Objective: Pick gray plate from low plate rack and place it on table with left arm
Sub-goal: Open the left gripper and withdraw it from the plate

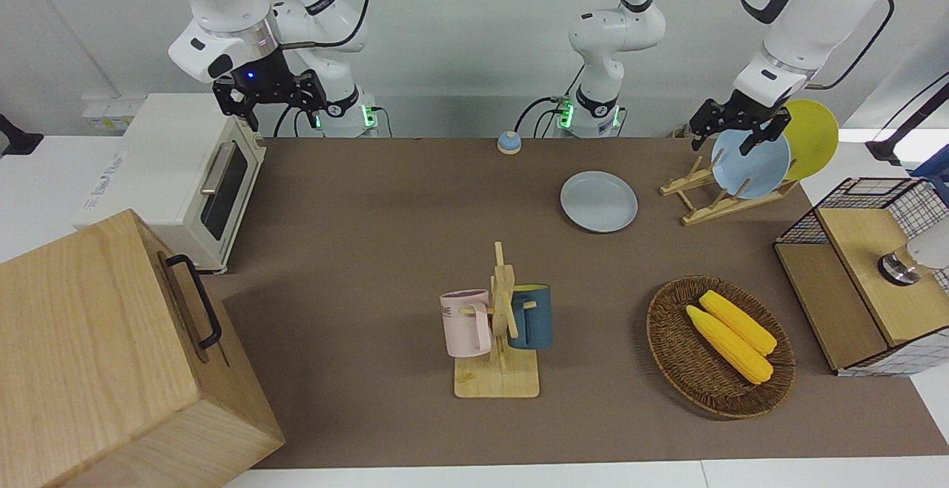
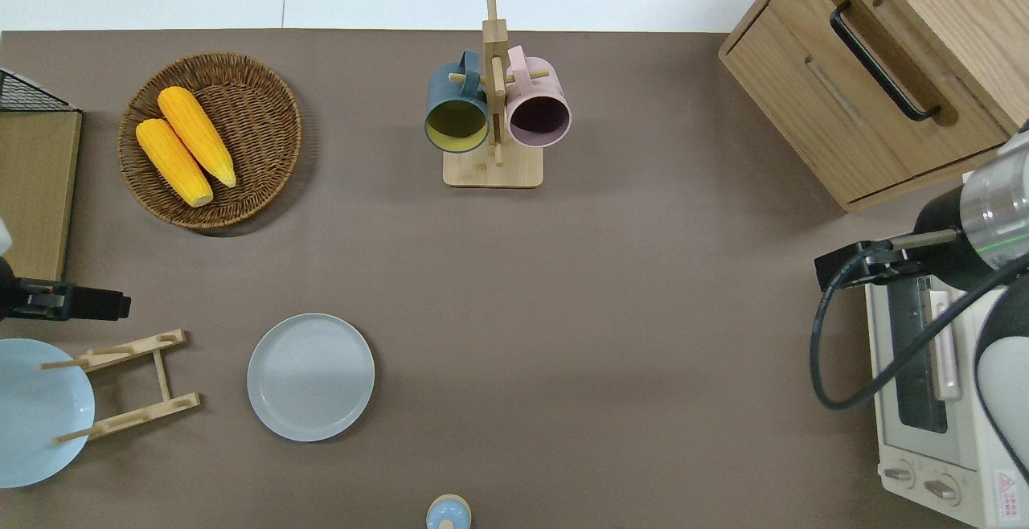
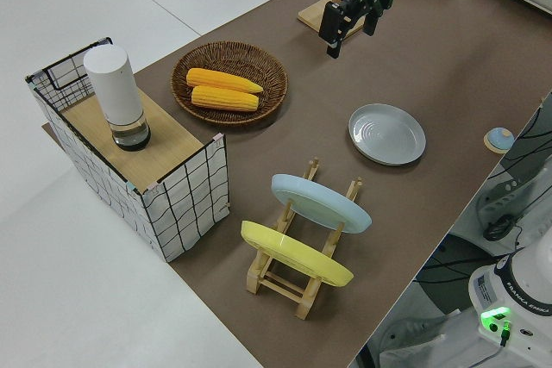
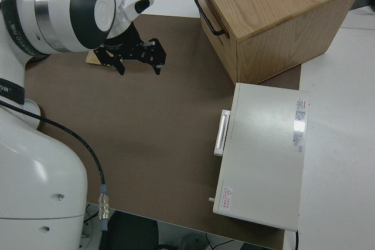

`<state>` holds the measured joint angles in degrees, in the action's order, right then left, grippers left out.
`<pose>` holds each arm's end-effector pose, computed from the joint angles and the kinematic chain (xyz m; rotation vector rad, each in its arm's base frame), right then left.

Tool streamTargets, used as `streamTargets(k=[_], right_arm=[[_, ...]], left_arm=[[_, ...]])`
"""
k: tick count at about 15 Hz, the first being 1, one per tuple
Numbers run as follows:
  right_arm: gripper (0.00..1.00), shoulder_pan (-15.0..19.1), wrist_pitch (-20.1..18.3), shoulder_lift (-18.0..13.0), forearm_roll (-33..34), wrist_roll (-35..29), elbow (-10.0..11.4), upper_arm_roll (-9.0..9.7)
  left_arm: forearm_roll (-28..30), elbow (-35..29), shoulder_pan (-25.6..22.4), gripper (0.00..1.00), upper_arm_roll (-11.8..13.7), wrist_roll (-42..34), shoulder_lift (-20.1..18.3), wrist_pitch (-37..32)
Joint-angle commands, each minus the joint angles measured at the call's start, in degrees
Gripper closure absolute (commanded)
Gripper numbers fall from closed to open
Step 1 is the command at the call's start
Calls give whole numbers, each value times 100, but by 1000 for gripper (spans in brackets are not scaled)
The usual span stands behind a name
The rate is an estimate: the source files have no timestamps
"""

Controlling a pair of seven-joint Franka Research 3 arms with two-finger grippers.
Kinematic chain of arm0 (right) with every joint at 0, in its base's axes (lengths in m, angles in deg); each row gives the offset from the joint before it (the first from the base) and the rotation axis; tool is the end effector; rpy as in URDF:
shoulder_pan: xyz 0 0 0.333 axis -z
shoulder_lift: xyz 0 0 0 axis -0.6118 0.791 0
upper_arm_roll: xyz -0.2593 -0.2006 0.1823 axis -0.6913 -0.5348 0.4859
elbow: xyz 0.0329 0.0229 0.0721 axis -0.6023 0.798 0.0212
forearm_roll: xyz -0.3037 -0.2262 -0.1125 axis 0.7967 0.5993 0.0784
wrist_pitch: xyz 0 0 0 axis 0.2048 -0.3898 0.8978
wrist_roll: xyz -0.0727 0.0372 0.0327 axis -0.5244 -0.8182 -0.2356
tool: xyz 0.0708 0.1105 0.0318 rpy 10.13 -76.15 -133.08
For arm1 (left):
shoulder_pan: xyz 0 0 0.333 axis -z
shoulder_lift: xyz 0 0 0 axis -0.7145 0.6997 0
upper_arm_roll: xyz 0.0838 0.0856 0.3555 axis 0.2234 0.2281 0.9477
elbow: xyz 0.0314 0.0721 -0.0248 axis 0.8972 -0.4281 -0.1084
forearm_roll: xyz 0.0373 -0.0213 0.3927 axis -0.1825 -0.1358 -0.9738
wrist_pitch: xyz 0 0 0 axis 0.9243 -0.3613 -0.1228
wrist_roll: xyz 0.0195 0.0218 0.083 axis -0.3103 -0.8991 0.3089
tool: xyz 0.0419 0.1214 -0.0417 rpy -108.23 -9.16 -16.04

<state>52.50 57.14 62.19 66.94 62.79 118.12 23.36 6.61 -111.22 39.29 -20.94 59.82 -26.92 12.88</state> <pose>0.5380 0.0611 0.6734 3.1074 0.1301 -0.1733 0.5048 0.0403 0.6148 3.0935 -0.2060 -0.0191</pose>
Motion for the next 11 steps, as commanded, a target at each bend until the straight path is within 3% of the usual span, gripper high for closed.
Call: streamTargets(k=[1,11], right_arm=[[17,139,-66,-12,37,-68,-43,115],[17,139,-66,-12,37,-68,-43,124]], left_arm=[[-204,530,51,7,-119,135,118,-401],[-204,742,51,7,-182,135,136,-534]])
